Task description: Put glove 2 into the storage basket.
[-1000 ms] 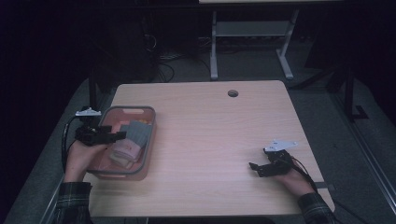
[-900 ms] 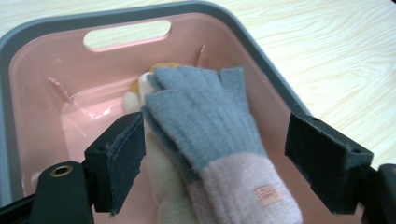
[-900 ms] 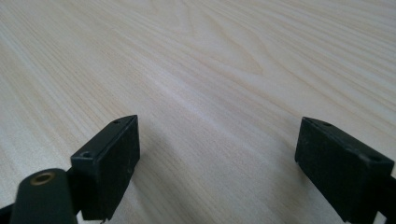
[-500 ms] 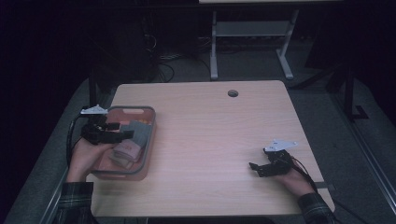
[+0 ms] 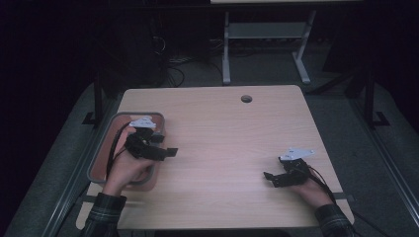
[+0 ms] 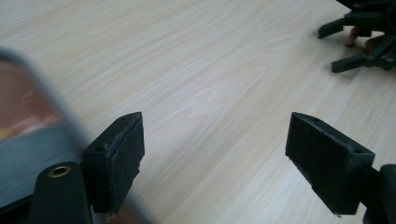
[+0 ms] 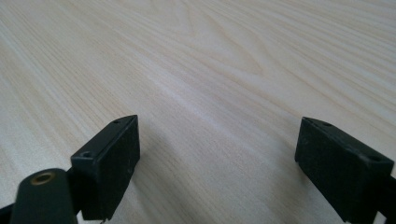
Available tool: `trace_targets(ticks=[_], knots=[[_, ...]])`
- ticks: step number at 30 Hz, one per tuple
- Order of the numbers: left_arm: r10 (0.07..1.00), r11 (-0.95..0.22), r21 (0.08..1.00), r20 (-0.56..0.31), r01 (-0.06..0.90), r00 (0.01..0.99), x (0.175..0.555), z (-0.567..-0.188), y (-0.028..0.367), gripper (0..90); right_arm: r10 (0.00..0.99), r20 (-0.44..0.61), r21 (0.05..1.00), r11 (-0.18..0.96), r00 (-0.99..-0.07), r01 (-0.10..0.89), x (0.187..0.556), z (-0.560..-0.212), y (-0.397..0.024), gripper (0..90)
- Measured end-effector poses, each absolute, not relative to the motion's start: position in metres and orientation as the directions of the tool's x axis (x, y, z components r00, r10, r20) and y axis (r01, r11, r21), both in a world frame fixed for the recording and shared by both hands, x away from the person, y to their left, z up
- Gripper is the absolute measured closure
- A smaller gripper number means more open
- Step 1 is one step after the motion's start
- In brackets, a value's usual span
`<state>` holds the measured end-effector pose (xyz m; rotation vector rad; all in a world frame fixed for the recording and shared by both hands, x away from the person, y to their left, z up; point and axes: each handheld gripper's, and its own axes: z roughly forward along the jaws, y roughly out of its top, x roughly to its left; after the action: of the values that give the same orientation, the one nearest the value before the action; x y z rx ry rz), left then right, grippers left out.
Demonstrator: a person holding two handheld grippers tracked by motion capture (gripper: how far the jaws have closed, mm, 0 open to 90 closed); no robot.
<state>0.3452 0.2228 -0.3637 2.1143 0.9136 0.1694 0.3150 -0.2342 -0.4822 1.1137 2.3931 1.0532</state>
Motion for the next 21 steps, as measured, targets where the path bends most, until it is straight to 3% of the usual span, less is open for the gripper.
trace_targets(ticks=[12,21], knots=[[0.561,-0.5,0.727,-0.143,0.471,0.816,0.33,-0.391,0.157,19.3,0.75,0.032,0.725,0.437,-0.661,0.531,0.315,-0.482,-0.234,13.7],[0.526,-0.585,0.684,-0.09,0.436,0.846,0.323,-0.421,0.13,18.7,0.749,0.031,0.725,0.439,-0.662,0.53,0.315,-0.482,-0.234,13.7]])
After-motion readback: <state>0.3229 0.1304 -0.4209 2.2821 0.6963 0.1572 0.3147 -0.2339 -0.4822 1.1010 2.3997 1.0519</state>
